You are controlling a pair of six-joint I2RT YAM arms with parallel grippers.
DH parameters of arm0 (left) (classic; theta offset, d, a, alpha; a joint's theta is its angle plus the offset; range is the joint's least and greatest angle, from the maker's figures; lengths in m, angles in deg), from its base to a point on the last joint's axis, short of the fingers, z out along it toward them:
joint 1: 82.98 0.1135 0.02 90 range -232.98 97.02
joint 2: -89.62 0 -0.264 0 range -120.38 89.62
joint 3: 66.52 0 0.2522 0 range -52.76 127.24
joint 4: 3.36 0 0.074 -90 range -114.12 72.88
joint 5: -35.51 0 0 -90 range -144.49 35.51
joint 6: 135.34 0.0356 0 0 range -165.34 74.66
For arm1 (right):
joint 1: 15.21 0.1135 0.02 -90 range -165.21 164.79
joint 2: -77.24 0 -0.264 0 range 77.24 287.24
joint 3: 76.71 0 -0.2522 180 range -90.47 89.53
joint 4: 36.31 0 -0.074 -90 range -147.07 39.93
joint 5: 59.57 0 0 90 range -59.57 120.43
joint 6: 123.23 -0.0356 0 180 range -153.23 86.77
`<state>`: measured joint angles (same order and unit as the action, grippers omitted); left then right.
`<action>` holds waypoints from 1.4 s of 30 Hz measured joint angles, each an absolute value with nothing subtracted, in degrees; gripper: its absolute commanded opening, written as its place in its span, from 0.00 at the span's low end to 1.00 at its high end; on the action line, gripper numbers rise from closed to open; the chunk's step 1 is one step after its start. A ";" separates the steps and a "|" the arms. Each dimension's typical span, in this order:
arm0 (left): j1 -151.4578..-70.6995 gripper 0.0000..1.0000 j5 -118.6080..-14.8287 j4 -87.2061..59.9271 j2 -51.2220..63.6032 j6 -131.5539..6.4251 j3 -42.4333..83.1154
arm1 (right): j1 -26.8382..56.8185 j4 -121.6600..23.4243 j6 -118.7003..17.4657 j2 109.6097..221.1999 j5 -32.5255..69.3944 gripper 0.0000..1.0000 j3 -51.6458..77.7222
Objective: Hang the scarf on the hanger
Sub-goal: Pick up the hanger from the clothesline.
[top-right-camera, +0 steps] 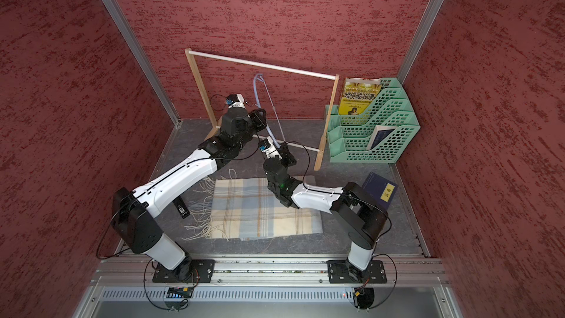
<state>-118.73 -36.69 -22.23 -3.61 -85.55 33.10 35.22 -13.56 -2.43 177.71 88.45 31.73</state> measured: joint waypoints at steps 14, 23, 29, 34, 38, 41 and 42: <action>-118.62 0.25 -36.27 -22.18 -6.12 -85.55 33.36 | 35.24 -13.71 -2.58 177.68 88.45 0.00 31.71; -118.62 0.31 -35.70 -22.12 -6.12 -85.16 33.49 | 35.27 -13.71 -2.69 177.64 88.45 0.00 31.71; -118.44 0.20 -34.92 -21.77 -6.12 -84.65 33.49 | 35.29 -13.95 -2.84 177.64 88.43 0.00 31.71; -118.79 0.00 -35.20 -20.54 -6.08 -85.79 33.52 | 35.53 -14.54 -3.41 177.62 87.97 0.00 31.71; -118.68 0.00 -35.09 -20.50 -6.08 -85.83 33.52 | 35.53 -14.61 -3.58 177.62 87.97 0.00 31.44; -118.68 0.00 -35.07 -20.52 -6.08 -85.83 33.52 | 35.55 -14.78 -3.74 177.62 87.97 0.01 31.42; -118.68 0.00 -35.07 -20.50 -6.08 -85.83 33.52 | 35.55 -14.85 -3.87 177.62 87.97 0.18 31.40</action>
<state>-118.68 -35.07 -20.50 -6.08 -85.83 33.52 35.55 -14.85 -3.87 177.62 87.97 31.40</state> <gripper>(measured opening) 0.127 0.132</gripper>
